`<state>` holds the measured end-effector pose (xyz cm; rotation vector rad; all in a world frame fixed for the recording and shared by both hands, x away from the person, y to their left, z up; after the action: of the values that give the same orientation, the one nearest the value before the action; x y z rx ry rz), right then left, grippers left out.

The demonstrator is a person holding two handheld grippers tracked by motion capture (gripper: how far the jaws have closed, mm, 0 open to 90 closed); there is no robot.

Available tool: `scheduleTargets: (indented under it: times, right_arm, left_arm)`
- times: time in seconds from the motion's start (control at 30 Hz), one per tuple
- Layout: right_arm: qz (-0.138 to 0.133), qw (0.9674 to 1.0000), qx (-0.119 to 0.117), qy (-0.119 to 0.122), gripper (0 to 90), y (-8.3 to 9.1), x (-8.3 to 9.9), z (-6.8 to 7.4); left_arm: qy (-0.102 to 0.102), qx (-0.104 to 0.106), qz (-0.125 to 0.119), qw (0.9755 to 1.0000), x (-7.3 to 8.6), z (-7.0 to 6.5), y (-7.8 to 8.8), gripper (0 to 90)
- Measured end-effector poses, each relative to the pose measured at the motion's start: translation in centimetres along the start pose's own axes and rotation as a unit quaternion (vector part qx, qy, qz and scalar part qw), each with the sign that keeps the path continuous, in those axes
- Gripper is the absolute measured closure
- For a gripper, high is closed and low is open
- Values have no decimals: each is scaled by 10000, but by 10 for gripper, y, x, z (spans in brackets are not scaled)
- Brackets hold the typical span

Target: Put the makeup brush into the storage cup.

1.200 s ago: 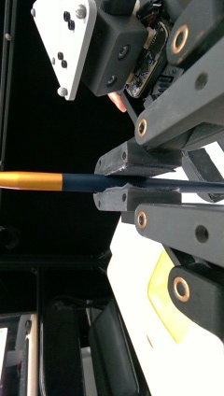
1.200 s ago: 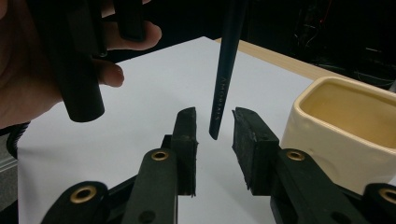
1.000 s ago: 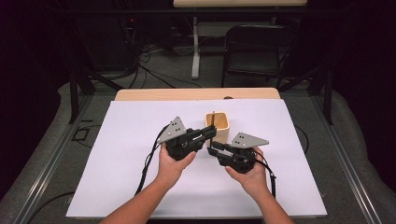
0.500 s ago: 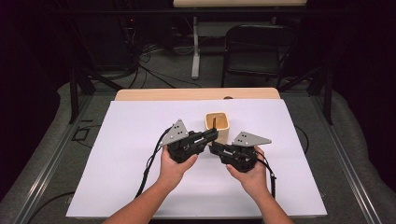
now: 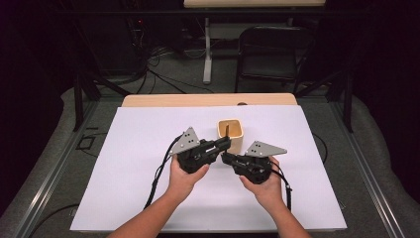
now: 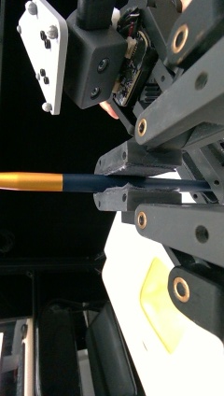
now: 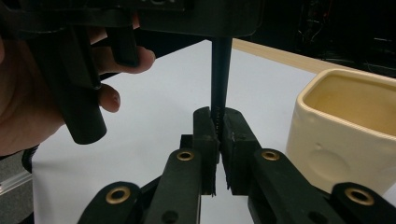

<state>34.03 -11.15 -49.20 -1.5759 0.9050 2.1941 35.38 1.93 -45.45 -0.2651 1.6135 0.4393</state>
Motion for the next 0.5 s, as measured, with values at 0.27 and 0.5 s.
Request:
scheduleTargets:
  times: [0.27,0.5]
  right_arm:
    - [51,9998,53,157,854,0,1,-1]
    - [53,9998,51,187,854,1,1,0]
  left_arm:
    - [130,-66,99,9998,0,2,1,785]
    - [179,9,162,9997,-2,1,4,695]
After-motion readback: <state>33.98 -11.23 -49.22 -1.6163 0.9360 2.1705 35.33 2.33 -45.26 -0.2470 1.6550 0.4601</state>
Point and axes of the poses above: each handheld gripper's, and its own axes: y roughly backward along the jaws, x roughly out of its underside, z roughly to its left, the point moved 5 cm from there along -y, roughly forward along the jaws, and after that the axes turned 4 degrees about -y, right-handed, at the moved point
